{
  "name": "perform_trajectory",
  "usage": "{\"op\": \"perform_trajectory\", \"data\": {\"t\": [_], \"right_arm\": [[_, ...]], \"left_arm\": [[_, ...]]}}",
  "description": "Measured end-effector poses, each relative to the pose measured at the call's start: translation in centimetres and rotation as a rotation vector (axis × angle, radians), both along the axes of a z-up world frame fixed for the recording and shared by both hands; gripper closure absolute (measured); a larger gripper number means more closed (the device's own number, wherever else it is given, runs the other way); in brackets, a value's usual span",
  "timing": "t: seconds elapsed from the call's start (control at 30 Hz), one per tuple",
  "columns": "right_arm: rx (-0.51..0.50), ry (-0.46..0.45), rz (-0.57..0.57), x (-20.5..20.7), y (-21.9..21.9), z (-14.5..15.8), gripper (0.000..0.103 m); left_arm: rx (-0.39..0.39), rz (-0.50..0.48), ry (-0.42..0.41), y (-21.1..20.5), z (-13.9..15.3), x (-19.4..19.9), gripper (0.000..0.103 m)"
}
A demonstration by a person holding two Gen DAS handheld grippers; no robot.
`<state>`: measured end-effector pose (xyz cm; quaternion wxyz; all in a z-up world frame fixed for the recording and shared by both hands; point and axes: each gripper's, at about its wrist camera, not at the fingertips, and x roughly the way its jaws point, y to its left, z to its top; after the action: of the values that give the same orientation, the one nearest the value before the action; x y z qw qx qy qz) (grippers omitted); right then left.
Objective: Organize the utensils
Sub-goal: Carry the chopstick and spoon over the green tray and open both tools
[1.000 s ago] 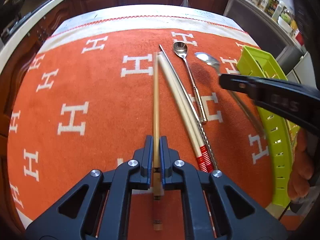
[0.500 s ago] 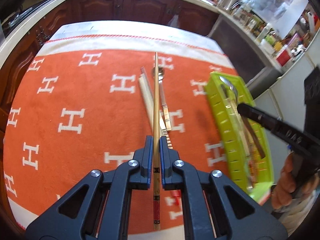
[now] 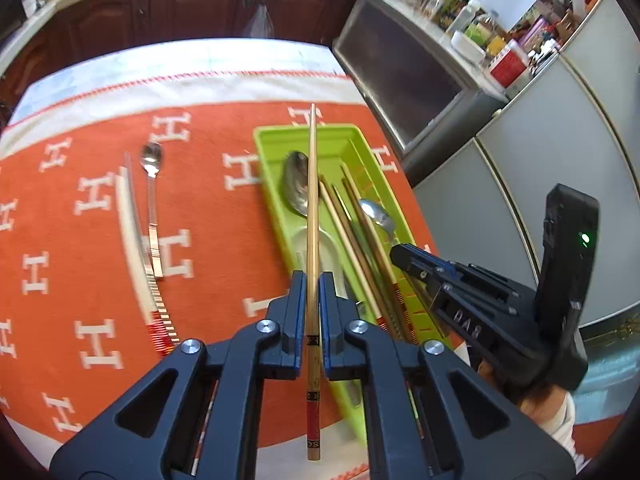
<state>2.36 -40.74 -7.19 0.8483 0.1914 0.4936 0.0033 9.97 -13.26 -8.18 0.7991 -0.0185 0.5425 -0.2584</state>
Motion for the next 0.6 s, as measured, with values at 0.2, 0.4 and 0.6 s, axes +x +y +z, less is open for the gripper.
{"op": "perform_trajectory", "data": {"t": [0.2,0.4,0.6], "right_arm": [[0.01,0.017,-0.018,-0.4,-1.3,-1.1,0.092],[0.024,-0.005,-0.017,-0.1,-1.0,-0.5,0.088],[0.031,-0.003,-0.01,-0.2,-0.5,-0.4,0.088]], "left_arm": [[-0.014,0.005,0.093,-2.6,-2.1,1.0,0.099],[-0.006,0.003,0.154,-3.2,-3.7,1.4,0.099],[0.014,-0.004,0.15,-2.8,-3.9,1.1,0.098]]}}
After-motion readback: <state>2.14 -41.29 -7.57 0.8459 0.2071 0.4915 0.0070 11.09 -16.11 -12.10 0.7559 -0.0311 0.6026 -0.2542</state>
